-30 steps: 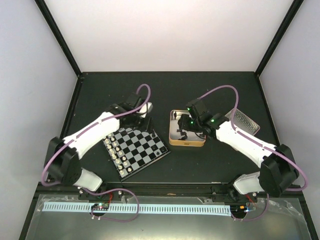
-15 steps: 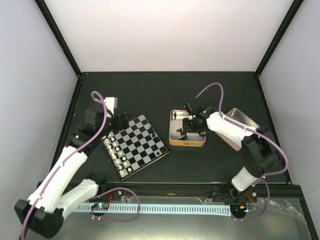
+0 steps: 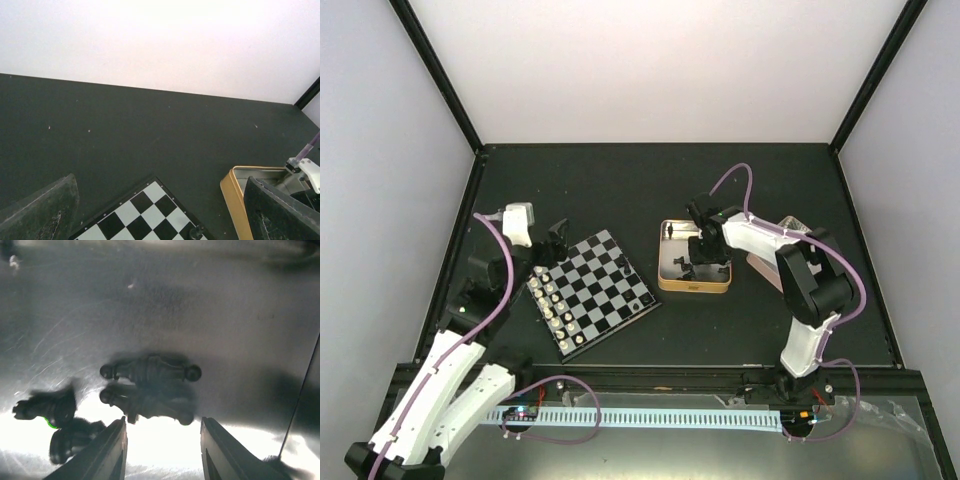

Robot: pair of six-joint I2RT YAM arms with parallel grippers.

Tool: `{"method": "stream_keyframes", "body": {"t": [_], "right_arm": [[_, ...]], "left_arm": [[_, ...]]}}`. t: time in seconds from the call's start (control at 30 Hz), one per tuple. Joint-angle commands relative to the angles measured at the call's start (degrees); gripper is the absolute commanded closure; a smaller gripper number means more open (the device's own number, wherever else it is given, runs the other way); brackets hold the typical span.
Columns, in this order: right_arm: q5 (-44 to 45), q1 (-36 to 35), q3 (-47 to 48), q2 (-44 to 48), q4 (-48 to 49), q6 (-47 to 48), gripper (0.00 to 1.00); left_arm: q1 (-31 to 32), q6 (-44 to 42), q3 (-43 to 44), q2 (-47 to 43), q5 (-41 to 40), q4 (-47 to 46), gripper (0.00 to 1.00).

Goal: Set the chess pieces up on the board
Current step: Pick up the chess piece from the storage box.

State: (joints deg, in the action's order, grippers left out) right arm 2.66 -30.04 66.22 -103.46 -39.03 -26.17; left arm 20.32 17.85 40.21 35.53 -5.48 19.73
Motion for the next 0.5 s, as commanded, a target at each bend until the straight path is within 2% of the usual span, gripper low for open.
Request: {"method": "stream_keyframes", "body": {"t": [0.0, 0.17, 0.47], "right_arm": [[1.66, 1.33, 2.30, -2.03, -0.03, 1.17, 0.61], [1.04, 1.65, 2.95, -3.92, 0.94, 1.59, 0.64], [-2.77, 1.74, 5.18, -7.22, 2.37, 4.48, 0.58]], "left_arm": [[-0.36, -0.38, -0.23, 0.60, -0.89, -2.80, 0.08], [-0.36, -0.59, -0.04, 0.95, -0.85, -2.54, 0.08], [-0.36, -0.57, -0.24, 0.68, -0.44, -2.21, 0.08]]}}
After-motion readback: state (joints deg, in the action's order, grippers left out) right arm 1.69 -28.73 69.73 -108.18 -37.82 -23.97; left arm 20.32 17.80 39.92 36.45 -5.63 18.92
